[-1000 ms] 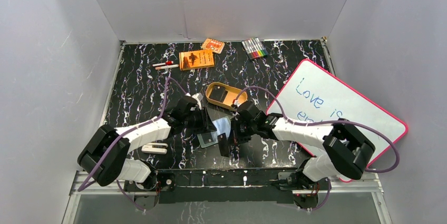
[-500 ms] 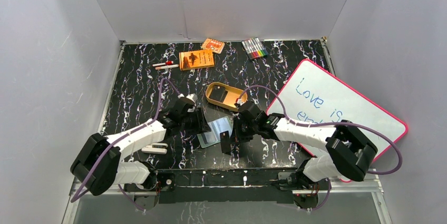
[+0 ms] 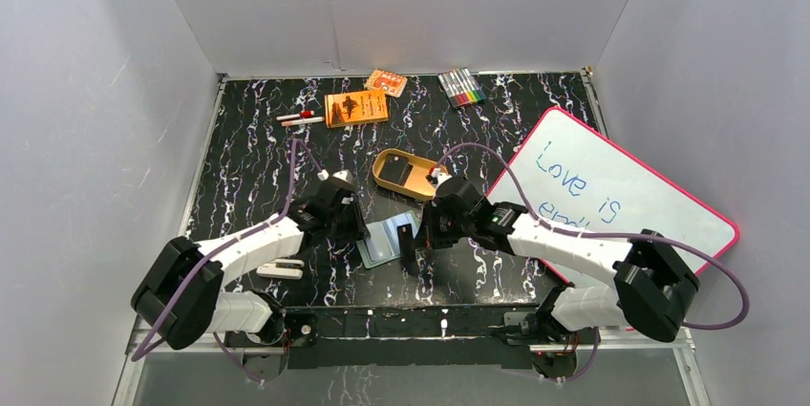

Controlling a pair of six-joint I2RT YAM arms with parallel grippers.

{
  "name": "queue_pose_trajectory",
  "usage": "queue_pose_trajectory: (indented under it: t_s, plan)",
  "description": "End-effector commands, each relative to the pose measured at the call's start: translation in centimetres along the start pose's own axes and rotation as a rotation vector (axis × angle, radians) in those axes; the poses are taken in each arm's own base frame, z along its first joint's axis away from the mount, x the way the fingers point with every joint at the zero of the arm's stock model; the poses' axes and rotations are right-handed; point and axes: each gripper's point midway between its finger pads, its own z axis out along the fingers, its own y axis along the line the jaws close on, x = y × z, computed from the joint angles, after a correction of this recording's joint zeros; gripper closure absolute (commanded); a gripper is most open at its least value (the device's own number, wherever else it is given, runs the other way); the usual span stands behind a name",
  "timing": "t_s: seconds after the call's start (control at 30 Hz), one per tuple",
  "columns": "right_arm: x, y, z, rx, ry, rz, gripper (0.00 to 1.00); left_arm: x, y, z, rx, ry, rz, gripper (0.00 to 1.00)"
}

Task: Put the credit cards into the card holder
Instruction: Turn over the card slot in the card holder, then insert the credit card into the card holder.

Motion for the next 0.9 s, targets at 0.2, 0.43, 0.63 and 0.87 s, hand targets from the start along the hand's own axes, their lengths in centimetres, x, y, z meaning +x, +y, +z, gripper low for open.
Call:
queue_pose_trajectory:
  t_s: [0.2, 0.43, 0.63, 0.87]
  plan:
    - [-3.4, 1.9, -2.3, -0.044, -0.176, -0.041, 1.0, -2.9, -0.4, 1.6, -0.062, -0.058, 0.068, 0.94]
    - [-3.0, 1.6, -1.6, -0.059, -0.169, -0.049, 1.0, -3.3, -0.1, 1.2, -0.1, -0.064, 0.074, 1.0]
    - [-4.3, 3.4, -0.4, -0.143, -0.206, -0.058, 1.0, -2.7, 1.8, -0.6, -0.165, -0.086, 0.03, 0.94]
    - [-5.6, 4.4, 1.1, -0.201, -0.207, -0.031, 1.0, -3.4, 1.4, -3.2, -0.14, -0.14, 0.005, 0.5]
